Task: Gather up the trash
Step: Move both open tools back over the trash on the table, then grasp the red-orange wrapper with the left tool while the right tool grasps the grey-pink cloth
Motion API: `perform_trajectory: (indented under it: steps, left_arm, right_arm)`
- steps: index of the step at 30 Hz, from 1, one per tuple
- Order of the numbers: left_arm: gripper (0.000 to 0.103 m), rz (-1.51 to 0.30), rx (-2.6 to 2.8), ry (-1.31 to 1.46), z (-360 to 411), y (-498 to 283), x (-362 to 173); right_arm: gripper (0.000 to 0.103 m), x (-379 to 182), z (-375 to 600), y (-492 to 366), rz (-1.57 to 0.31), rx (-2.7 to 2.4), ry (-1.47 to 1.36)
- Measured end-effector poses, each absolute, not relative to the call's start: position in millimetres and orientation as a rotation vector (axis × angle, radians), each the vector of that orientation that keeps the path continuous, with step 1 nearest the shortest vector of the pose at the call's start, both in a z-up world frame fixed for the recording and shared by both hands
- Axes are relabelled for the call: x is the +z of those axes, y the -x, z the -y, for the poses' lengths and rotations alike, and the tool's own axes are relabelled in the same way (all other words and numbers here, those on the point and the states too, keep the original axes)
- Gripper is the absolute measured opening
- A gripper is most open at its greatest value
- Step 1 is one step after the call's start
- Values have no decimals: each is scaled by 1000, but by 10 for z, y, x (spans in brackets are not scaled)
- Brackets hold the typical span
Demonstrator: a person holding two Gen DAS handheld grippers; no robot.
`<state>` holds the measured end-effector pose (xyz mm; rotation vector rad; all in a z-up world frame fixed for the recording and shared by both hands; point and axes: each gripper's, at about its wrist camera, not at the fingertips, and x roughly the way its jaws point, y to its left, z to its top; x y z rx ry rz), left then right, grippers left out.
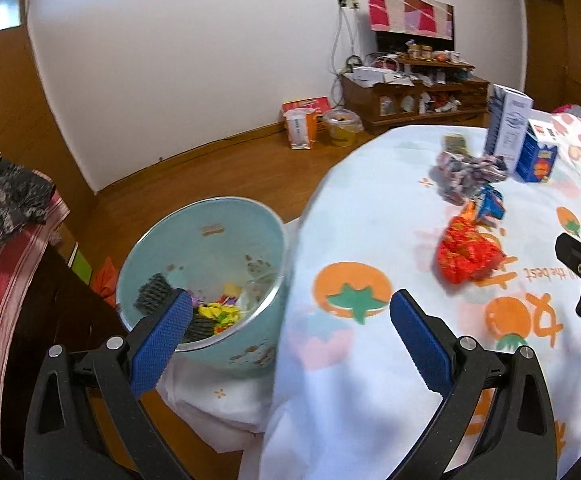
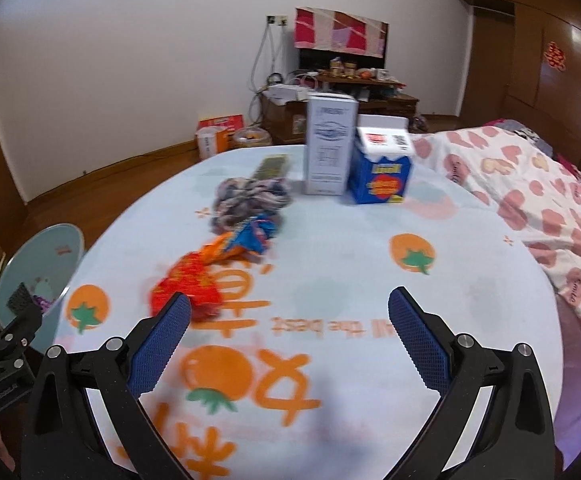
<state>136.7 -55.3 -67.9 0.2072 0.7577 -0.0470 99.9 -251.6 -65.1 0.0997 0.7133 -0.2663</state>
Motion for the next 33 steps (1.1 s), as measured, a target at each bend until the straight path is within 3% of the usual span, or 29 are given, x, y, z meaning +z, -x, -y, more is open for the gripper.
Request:
perform_trajectory:
  steps: [7,11,24,28,30,33]
  left_arm:
    - [97,-776,-137,-223,925,-1397,-741]
    - [97,-773,-181,-245,1161,-1429,-761]
    - [93,-810,-288,-281,1820,-1689,-980]
    - [75,-866,-285,-287,1908,-1785,-1133]
    - [58,-900,-290,-258,1884,-1830,-1208]
    - [41,-927,-303,-217,1827,-1890,-1254]
  right_arm:
    - [96,-705,2913,-897,-728,-325,-122]
    - [82,-739,3118,-859,-740,-343,-150]
    - [82,-845,3588,-769,-753,-407,-193]
    - [82,-887,3649,-781,-763,-409,-206]
    - [82,-898,3636,-775,-766,-407,-205]
    - [82,-918,3640,-792,-770,-403,-210]
